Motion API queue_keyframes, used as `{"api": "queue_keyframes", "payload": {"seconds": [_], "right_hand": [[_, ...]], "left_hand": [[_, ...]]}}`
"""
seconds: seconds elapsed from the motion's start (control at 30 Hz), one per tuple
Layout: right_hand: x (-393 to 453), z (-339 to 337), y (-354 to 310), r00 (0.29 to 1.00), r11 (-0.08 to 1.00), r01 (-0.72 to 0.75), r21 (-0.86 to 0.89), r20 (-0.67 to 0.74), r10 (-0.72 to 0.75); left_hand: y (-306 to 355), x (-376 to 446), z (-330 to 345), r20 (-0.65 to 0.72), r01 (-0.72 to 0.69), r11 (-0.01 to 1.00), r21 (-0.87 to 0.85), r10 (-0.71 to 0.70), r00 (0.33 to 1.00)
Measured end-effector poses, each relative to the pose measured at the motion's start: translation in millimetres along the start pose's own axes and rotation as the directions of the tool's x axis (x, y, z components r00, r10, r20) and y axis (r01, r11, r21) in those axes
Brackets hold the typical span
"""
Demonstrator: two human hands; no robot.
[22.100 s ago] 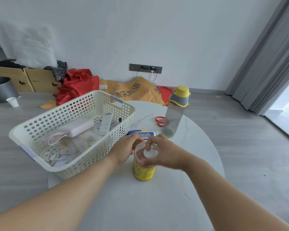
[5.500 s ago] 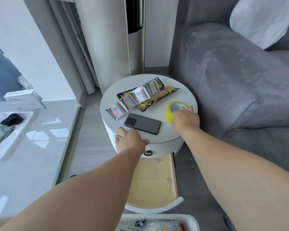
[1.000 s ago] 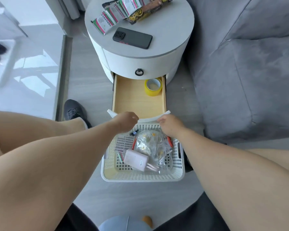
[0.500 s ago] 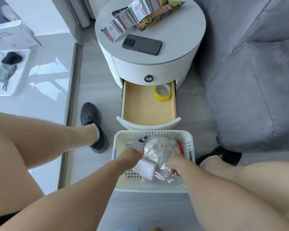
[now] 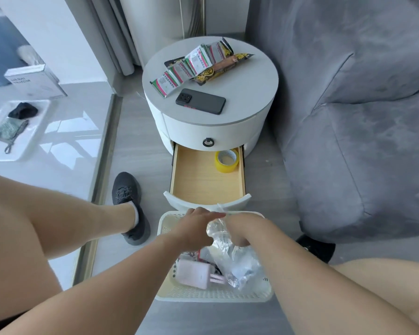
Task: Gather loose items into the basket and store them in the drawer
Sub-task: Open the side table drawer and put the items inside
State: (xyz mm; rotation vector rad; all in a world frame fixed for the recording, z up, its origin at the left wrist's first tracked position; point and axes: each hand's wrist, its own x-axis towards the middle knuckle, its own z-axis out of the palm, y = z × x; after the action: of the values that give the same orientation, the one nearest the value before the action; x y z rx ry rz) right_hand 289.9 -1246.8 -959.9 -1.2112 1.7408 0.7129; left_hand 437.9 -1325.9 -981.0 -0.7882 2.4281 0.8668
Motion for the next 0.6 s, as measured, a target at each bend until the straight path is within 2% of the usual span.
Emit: {"api": "queue_keyframes", "payload": {"seconds": [0.07,0.13,0.17,0.23,0.3,0.37,0.4,0.47,0.5,0.53,0.6], "right_hand": [[-26.1,-24.2,-3.0,1.0,0.999,-0.005,-0.053,-0.012,0.004],[-45.8,-40.8,-3.7,0.999,0.994,0.009,-0.106,-0.045,-0.014],[-52.2,-46.0,-1.6,0.994,0.994,0.028,-0.104,-0.097,-0.039],[-63.7,-53.4,6.6,0.97,0.995,0.101,-0.023,-0.218,-0.103],[-68.3,-60.9,19.0,0.941,0.976,0.188,0.111,-0.306,-0.147],[-66.2,-63.9,31.5,0.893,0.891,0.3,0.341,-0.428,-0.137],[-63.5,-64.1,37.3,0.853,0.809,0.37,0.457,-0.512,-0.101],[-63.8,-64.4,46.8,0.756,0.553,0.528,0.645,-0.654,0.04],[-64.9,-64.2,51.2,0.721,0.428,0.582,0.692,-0.682,0.121],[-66.7,-64.9,57.1,0.707,0.334,0.611,0.718,-0.684,0.177],[-71.3,-65.3,67.9,0.765,0.228,0.577,0.784,-0.617,0.185]], "left_hand": [[4.2,-3.7,-2.9,-0.064,-0.082,0.958,0.277,0.103,0.993],[9.1,-2.3,-8.6,-0.117,-0.165,0.879,0.446,0.24,0.964],[13.3,-1.2,-14.3,-0.11,-0.199,0.858,0.473,0.282,0.953],[21.1,-1.7,-29.7,-0.053,-0.203,0.882,0.425,0.248,0.967],[24.1,-6.9,-44.5,-0.011,-0.134,0.967,0.216,0.139,0.99],[16.3,-15.4,-55.9,-0.007,-0.09,0.992,-0.093,0.09,0.996],[8.6,-19.0,-60.7,-0.017,-0.096,0.968,-0.232,0.094,0.995],[-6.0,-28.8,-67.4,0.005,-0.082,0.889,-0.45,0.094,0.996],[-9.2,-34.6,-69.7,0.031,-0.054,0.836,-0.546,0.084,0.996],[-11.4,-38.0,-72.3,0.044,-0.026,0.764,-0.645,0.071,0.997],[-13.5,-42.2,-75.4,0.036,0.004,0.624,-0.781,0.038,0.999]]}}
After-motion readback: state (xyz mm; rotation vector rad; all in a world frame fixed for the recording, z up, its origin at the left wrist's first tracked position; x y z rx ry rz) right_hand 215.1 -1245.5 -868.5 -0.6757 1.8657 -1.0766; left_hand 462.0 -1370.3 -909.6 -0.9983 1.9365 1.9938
